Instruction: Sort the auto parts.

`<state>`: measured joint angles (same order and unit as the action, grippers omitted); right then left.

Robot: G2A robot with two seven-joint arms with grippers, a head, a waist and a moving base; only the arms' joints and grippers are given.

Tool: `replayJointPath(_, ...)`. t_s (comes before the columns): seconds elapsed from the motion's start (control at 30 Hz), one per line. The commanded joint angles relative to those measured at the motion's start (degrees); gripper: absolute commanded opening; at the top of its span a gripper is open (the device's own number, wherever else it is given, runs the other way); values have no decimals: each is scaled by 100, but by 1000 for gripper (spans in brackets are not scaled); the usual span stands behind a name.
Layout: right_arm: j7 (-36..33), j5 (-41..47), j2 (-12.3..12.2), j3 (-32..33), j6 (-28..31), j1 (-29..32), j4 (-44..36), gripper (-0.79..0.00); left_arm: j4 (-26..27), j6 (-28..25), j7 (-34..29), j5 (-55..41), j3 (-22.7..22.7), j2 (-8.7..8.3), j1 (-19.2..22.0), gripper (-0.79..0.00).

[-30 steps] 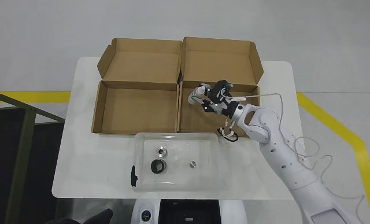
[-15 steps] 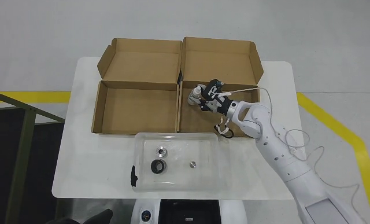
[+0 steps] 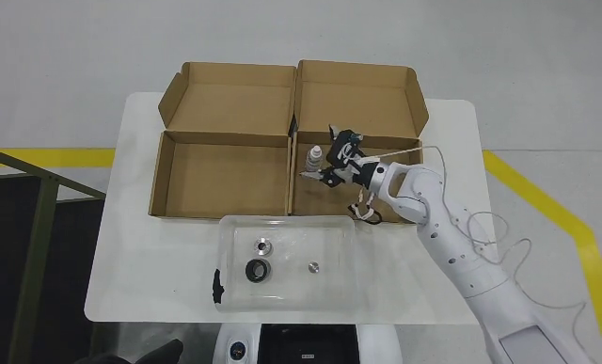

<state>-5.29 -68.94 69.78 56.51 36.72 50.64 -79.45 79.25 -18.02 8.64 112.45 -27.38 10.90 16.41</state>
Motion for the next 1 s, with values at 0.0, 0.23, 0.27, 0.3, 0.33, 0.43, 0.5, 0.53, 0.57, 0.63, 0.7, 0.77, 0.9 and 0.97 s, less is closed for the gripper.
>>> replayJointPath(0.0, -109, -9, -47, 123, 124, 123, -315, 0, 0, 0, 0, 0, 0, 0, 0, 0)
replayJointPath(0.23, -557, 225, -188, 517, 518, 621, -1496, 0, 0, 0, 0, 0, 0, 0, 0, 0)
replayJointPath(0.27, -637, 214, -209, 563, 594, 692, -1675, 0, 0, 0, 0, 0, 0, 0, 0, 0)
replayJointPath(0.3, -745, 150, -233, 603, 672, 758, -1850, 0, 0, 0, 0, 0, 0, 0, 0, 0)
replayJointPath(0.33, -818, 125, -254, 636, 744, 834, -2011, 0, 0, 0, 0, 0, 0, 0, 0, 0)
replayJointPath(0.43, -979, 114, -302, 685, 929, 1066, -2355, 0, 0, 0, 0, 0, 0, 0, 0, 0)
replayJointPath(0.5, -1079, 91, -328, 702, 1006, 1203, -2532, 0, 0, 0, 0, 0, 0, 0, 0, 0)
replayJointPath(0.53, -1121, 81, -341, 706, 1037, 1274, -2608, 0, 0, 0, 0, 0, 0, 0, 0, 0)
replayJointPath(0.57, -1187, 34, -354, 702, 1079, 1337, -2690, 0, 0, 0, 0, 0, 0, 0, 0, 0)
replayJointPath(0.63, -1276, -32, -378, 684, 1151, 1481, -2853, 0, 0, 0, 0, 0, 0, 0, 0, 0)
replayJointPath(0.7, -1395, -147, -405, 664, 1235, 1618, -2986, 0, 0, 0, 0, 0, 0, 0, 0, 0)
replayJointPath(0.77, -1441, -214, -428, 638, 1311, 1755, -3067, 0, 0, 0, 0, 0, 0, 0, 0, 0)
replayJointPath(0.9, -1469, -401, -461, 550, 1419, 1957, -3039, 0, 0, 0, 0, 0, 0, 0, 0, 0)
replayJointPath(0.97, -1490, -515, -475, 510, 1442, 2020, -3041, 0, 0, 0, 0, 0, 0, 0, 0, 0)
